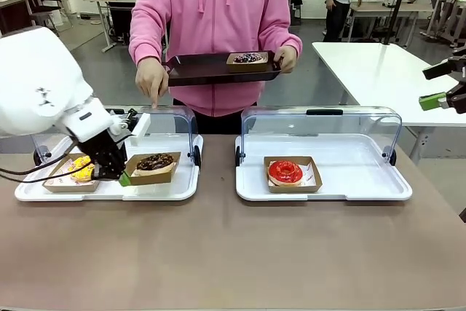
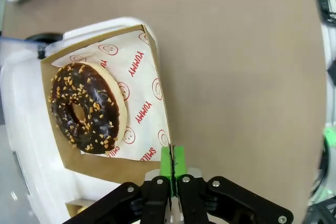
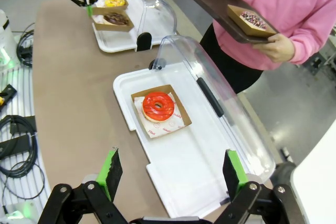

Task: Provide the desired donut to the person.
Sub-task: Pick up and lift the Paper togo box containing the Donut pointed at by the person, then place the picked Paper togo box onto the Handle tray extended by the person.

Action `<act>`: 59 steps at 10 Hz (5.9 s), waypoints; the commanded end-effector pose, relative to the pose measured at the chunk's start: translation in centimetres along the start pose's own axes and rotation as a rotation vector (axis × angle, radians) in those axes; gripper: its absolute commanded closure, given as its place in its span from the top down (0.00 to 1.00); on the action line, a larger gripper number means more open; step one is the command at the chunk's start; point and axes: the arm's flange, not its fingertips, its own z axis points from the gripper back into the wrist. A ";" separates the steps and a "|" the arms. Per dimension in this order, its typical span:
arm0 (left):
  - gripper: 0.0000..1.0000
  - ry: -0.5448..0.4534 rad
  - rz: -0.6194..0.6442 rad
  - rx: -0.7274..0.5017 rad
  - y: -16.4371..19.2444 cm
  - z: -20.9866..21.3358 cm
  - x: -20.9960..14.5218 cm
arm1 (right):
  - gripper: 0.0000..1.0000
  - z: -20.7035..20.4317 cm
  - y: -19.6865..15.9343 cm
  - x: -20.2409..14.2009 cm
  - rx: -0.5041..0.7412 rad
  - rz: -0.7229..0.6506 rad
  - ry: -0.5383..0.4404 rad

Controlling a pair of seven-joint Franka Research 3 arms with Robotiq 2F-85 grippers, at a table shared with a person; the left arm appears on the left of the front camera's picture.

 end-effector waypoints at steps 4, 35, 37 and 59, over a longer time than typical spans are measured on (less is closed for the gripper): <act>0.00 -0.084 0.027 0.097 -9.5 11.2 0.4 | 1.00 -0.1 0.0 -0.1 0.001 -0.002 -0.003; 0.01 -0.047 -0.048 0.291 -7.1 20.6 5.0 | 1.00 -0.1 0.0 -0.1 0.001 -0.002 -0.003; 0.01 -0.038 0.053 0.285 0.4 21.6 9.1 | 1.00 -0.1 0.0 -0.1 0.001 -0.002 -0.003; 1.00 0.106 -0.054 0.007 17.8 10.6 11.5 | 1.00 -0.1 0.0 -0.1 0.001 -0.002 -0.003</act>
